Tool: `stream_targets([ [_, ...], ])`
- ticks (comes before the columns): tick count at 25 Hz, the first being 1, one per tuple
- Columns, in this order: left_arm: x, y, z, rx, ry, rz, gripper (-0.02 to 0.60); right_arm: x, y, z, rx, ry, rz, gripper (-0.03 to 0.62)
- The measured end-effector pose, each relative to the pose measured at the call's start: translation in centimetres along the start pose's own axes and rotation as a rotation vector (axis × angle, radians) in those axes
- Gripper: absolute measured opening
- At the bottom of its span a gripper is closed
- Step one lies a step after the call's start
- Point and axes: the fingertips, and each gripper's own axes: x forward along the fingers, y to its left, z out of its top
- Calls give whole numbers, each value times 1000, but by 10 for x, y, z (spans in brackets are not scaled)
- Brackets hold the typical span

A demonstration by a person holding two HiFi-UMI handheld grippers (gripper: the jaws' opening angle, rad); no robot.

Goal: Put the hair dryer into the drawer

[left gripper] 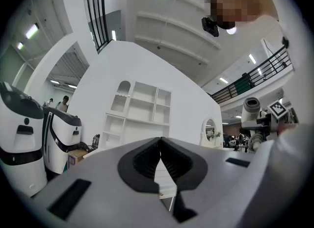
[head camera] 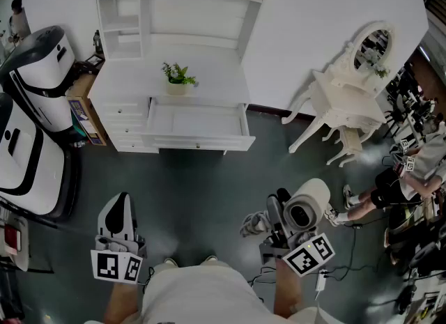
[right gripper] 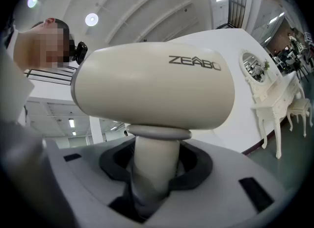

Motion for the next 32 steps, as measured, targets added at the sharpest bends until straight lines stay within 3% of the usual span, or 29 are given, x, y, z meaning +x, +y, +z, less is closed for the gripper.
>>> stream_targets([
  [14, -22, -13, 0, 17, 34, 12, 17, -11, 13, -7, -14, 30, 28, 172],
  [32, -14, -50, -13, 42, 72, 60, 17, -19, -31, -10, -101, 93, 36, 173],
])
